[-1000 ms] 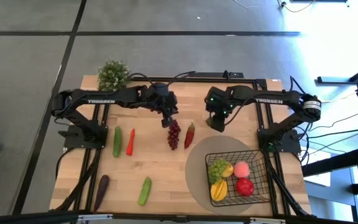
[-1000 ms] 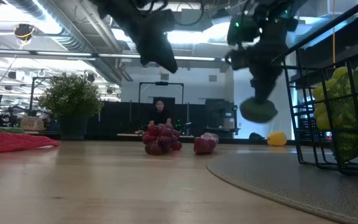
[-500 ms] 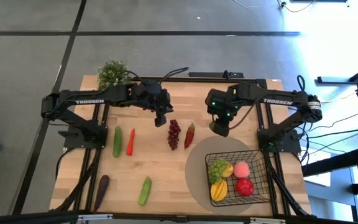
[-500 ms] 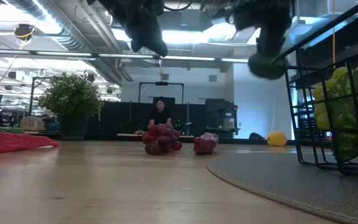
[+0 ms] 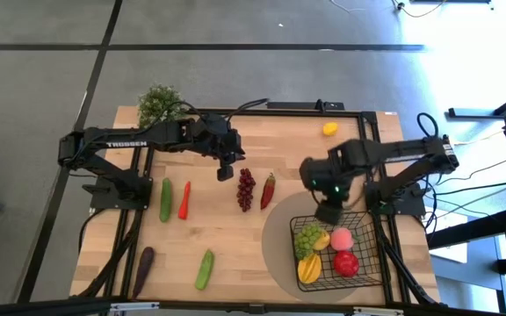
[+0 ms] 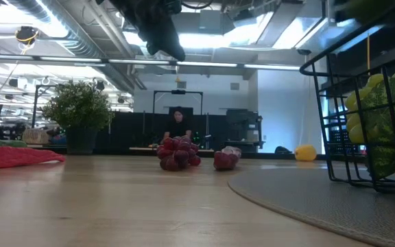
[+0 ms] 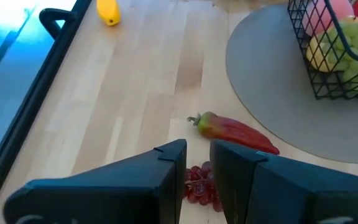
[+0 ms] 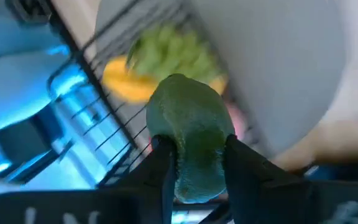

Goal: Build produce basket
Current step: Put the lime into the wire basket, then put the lemon into the wire basket

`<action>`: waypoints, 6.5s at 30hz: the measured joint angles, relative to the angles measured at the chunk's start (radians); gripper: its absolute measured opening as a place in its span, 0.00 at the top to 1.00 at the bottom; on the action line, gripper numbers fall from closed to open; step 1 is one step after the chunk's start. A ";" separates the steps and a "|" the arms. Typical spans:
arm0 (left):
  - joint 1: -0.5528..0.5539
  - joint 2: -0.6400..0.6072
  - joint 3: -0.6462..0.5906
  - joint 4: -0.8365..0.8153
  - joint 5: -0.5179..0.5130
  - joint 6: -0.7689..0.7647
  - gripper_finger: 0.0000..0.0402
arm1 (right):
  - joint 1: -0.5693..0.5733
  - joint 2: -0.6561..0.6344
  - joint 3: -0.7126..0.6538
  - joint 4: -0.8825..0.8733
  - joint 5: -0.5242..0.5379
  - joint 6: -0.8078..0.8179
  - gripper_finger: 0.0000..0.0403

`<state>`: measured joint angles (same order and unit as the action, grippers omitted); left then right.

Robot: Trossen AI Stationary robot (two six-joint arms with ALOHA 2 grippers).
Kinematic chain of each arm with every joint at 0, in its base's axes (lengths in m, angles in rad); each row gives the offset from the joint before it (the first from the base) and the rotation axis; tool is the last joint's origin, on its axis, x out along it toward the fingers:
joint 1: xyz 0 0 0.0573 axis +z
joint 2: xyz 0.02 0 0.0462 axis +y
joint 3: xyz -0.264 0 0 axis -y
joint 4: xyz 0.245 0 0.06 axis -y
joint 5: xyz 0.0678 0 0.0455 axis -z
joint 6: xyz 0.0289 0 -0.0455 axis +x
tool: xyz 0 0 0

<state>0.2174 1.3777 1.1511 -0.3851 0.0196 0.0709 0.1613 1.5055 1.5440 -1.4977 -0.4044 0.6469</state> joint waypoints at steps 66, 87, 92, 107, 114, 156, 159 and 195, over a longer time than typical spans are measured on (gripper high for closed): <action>0.000 0.001 -0.002 0.004 0.258 0.203 0.85 | 0.354 0.006 -0.482 0.724 -0.135 1.051 0.52; 0.037 0.001 -0.002 0.004 0.257 0.201 0.85 | 0.335 0.006 -0.026 0.002 0.428 1.005 0.52; 0.059 0.001 -0.002 0.004 0.257 0.201 0.85 | 0.287 0.006 0.008 -0.077 0.487 0.986 0.52; 0.072 0.001 -0.002 0.000 0.259 0.166 0.85 | -0.080 0.004 0.008 -0.074 0.521 0.453 0.52; 0.076 0.001 -0.002 0.000 0.259 0.107 0.85 | -0.269 0.004 0.008 -0.074 0.520 0.128 0.52; 0.171 0.003 -0.002 0.005 0.115 -0.099 0.85 | -0.903 0.003 -0.640 0.800 0.719 -1.335 0.52; 0.171 0.003 -0.002 0.005 0.115 -0.099 0.85 | -0.950 0.003 -0.640 0.806 0.666 -1.338 0.52; 0.176 0.003 -0.002 0.004 -0.034 -0.087 0.85 | -0.997 0.004 -0.640 0.823 0.663 -1.333 0.52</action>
<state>0.3939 1.3811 1.1496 -0.3813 -0.0143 -0.0162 -0.8360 1.5093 0.9039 -0.6750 0.2584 -0.6862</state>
